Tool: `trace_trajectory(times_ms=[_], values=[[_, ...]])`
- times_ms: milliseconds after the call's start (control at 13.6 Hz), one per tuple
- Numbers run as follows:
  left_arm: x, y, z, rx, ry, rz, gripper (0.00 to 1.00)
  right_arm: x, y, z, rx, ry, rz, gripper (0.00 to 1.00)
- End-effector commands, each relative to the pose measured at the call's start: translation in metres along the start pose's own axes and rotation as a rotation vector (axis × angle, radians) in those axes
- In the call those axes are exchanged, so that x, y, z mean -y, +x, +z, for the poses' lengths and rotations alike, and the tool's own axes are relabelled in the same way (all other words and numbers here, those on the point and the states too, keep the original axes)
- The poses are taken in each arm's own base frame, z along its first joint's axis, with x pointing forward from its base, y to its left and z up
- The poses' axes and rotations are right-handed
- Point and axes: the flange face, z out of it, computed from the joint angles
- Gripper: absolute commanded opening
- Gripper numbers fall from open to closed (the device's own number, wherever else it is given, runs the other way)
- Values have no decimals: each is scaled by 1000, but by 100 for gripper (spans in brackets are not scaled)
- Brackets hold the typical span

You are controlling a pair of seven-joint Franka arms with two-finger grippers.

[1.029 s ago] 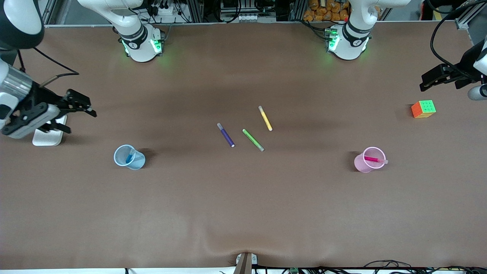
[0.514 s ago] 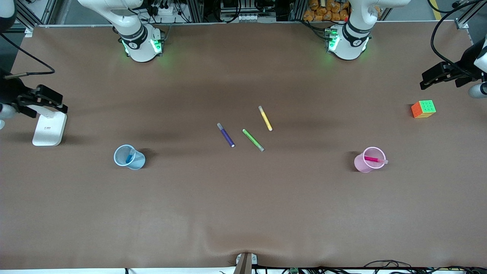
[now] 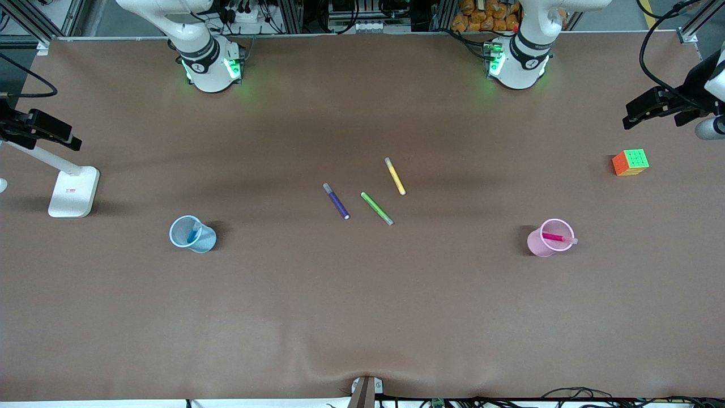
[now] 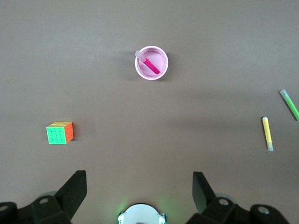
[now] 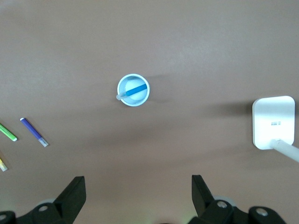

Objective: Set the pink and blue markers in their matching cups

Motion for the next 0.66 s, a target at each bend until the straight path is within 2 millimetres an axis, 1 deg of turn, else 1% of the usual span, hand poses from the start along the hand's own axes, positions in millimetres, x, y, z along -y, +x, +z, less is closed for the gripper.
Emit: trace_trajectory(times_ms=[0,147,588], values=[[3,-2,-7,-22,-15,11,100,-4,-7,-16,7,-26,31,100],[1,-2,-6,-21,-16,14,100,-3,-7,-16,6,-65,29,100],[2,-2,-6,-21,-17,34,100,-4,-5,-11,14,-65,30,100]])
